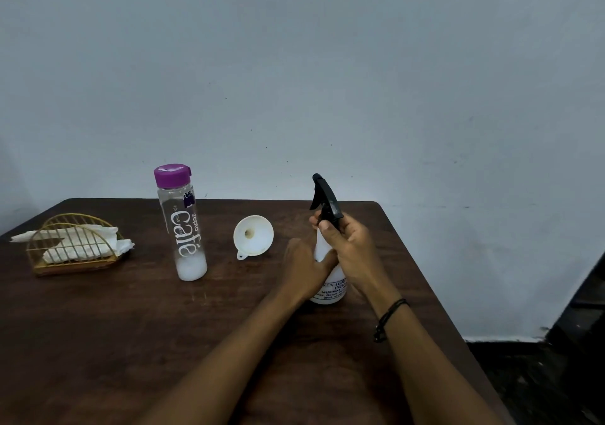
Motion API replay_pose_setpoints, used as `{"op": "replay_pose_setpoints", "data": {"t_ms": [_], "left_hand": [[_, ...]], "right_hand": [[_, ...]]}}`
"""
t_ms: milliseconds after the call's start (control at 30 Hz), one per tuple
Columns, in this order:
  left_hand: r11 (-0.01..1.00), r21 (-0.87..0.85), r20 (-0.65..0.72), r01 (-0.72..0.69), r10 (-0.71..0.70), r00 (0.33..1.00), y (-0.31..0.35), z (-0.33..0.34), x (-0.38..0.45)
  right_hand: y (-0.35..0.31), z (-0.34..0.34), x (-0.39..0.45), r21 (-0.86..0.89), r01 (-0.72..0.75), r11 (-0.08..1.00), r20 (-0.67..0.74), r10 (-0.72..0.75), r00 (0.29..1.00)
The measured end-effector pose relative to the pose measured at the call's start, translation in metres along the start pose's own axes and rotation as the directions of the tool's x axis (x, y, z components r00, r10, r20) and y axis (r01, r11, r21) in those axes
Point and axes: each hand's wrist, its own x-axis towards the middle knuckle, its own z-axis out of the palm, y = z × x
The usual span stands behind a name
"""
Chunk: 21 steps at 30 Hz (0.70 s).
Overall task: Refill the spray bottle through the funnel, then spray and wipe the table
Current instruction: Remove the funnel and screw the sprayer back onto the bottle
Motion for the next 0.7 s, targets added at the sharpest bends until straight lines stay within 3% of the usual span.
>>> {"op": "replay_pose_setpoints", "data": {"t_ms": [200, 400, 500, 600, 700], "left_hand": [[0.996, 0.084, -0.146, -0.010, 0.022, 0.989, 0.008, 0.009, -0.004], [0.975, 0.200, -0.189, 0.094, -0.055, 0.980, 0.013, 0.020, -0.006], [0.974, 0.210, -0.183, 0.090, -0.051, 0.982, 0.006, 0.020, -0.006], [0.988, 0.155, -0.131, -0.010, 0.031, 0.991, 0.004, 0.010, -0.006], [0.991, 0.110, -0.064, -0.077, 0.084, 0.994, 0.007, 0.000, -0.007]], "right_hand": [[0.009, 0.012, 0.000, -0.176, 0.054, 0.983, -0.163, -0.083, 0.983], [0.013, 0.021, -0.006, -0.329, 0.065, 0.942, -0.309, -0.173, 0.935], [0.009, 0.017, -0.005, -0.279, 0.041, 0.959, -0.251, -0.114, 0.961], [0.002, 0.007, -0.004, -0.113, 0.020, 0.993, -0.117, -0.034, 0.993], [0.001, 0.005, -0.003, -0.071, 0.034, 0.997, -0.071, -0.040, 0.997]]}}
